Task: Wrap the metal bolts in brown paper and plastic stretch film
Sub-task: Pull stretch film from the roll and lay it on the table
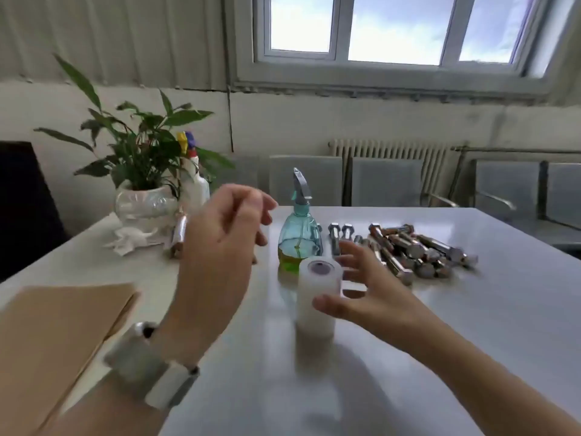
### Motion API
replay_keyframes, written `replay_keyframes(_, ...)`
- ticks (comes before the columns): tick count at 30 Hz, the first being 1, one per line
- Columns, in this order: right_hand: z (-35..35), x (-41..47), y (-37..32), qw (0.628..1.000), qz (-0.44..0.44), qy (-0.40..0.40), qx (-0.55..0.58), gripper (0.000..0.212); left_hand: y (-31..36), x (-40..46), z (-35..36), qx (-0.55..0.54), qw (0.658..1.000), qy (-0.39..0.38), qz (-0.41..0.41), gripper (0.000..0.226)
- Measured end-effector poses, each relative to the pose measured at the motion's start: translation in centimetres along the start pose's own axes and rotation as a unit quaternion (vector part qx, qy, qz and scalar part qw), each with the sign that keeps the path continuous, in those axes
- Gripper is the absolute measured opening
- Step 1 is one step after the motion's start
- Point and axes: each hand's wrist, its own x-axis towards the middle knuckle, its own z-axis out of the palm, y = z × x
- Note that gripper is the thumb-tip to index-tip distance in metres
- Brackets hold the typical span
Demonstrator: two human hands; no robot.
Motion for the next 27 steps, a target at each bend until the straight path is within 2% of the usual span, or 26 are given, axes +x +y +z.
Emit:
replay_keyframes(2, 0.7, 1.2, 0.1, 0.999, 0.037, -0.037, -0.012, 0.094, -1.8, -0.7, 1.6, 0.037, 0.987, -0.070, -0.140, 0.020)
replay_keyframes(3, 0.8, 1.7, 0.6, 0.998, 0.047, -0.040, -0.029, 0.085, -3.2, -1.1, 2.1, 0.054, 0.974, -0.116, -0.184, 0.020)
replay_keyframes(5, 0.8, 2.8, 1.3, 0.998, 0.055, -0.035, -0.019, 0.072, -5.5, -2.0, 2.6, 0.070, 0.946, -0.197, -0.249, 0.020)
replay_keyframes(7, 0.6, 3.8, 1.5, 0.996, 0.067, -0.047, 0.023, 0.065, -6.5, -2.4, 2.3, 0.056, 0.930, -0.219, -0.289, 0.021)
replay_keyframes(10, 0.5, 4.7, 2.2, 0.991, 0.074, -0.054, 0.099, 0.061, -7.6, -3.0, 1.9, 0.020, 0.918, -0.246, -0.310, 0.022)
replay_keyframes(14, 1.3, 4.7, 4.1, 0.966, 0.086, -0.005, 0.244, 0.058, -7.6, -3.0, 1.6, -0.040, 0.909, -0.272, -0.314, 0.018)
replay_keyframes(18, 1.3, 4.6, 4.9, 0.960, 0.093, 0.012, 0.264, 0.057, -7.7, -3.5, 2.4, -0.001, 0.901, -0.286, -0.326, 0.016)
replay_keyframes(22, 0.8, 4.6, 4.9, 0.956, 0.091, 0.025, 0.279, 0.044, -7.7, -3.5, 2.4, 0.007, 0.895, -0.292, -0.338, 0.017)
replay_keyframes(27, 1.1, 4.4, 4.7, 0.959, 0.094, 0.028, 0.264, 0.043, -7.4, -3.5, 2.5, 0.011, 0.897, -0.287, -0.336, 0.009)
